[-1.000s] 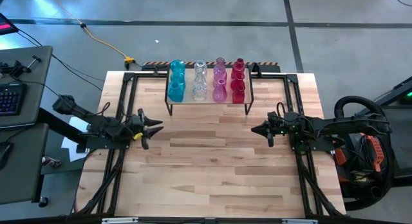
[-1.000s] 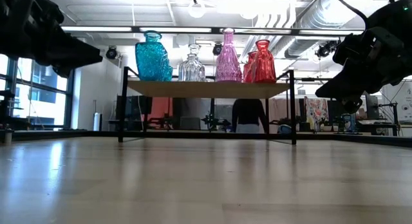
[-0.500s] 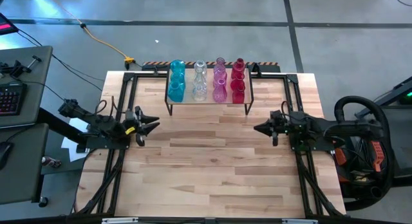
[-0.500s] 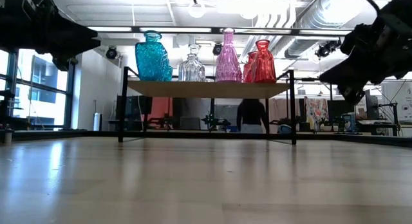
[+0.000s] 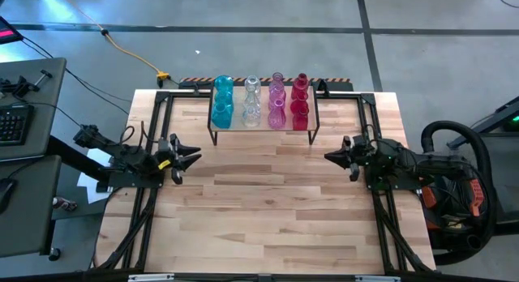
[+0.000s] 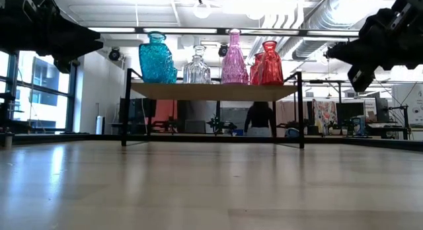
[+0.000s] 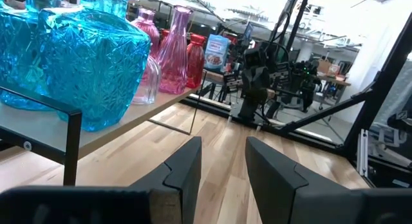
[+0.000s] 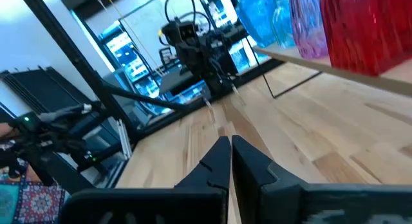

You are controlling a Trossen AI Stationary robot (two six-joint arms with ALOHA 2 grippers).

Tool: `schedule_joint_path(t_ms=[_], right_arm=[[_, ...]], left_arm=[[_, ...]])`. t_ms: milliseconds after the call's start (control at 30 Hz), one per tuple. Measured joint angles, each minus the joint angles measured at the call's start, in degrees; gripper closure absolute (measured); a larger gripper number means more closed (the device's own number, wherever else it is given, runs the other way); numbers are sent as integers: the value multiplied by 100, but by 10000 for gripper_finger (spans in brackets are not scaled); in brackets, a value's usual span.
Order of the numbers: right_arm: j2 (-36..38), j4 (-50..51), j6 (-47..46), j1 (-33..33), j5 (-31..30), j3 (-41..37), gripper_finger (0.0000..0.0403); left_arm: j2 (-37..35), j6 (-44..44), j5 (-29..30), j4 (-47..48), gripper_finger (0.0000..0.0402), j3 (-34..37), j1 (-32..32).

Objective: Sort vases onto shelf
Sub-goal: Return to Home Position

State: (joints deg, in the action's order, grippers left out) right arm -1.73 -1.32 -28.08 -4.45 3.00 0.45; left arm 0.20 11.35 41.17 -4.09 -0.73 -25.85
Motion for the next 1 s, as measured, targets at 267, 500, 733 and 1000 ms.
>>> schedule_joint_path(t_ms=[267,500,733,1000], right_arm=[[172,0,0,0,-2,1,402],[172,0,0,0,-2,0,402],[139,3,0,0,-2,0,402],[139,4,0,0,-2,0,402]], left_arm=[[-2,0,-3,0,289,0,0],[-1,0,-4,0,289,0,0],[0,0,-5,0,289,0,0],[3,0,-5,0,289,2,0]])
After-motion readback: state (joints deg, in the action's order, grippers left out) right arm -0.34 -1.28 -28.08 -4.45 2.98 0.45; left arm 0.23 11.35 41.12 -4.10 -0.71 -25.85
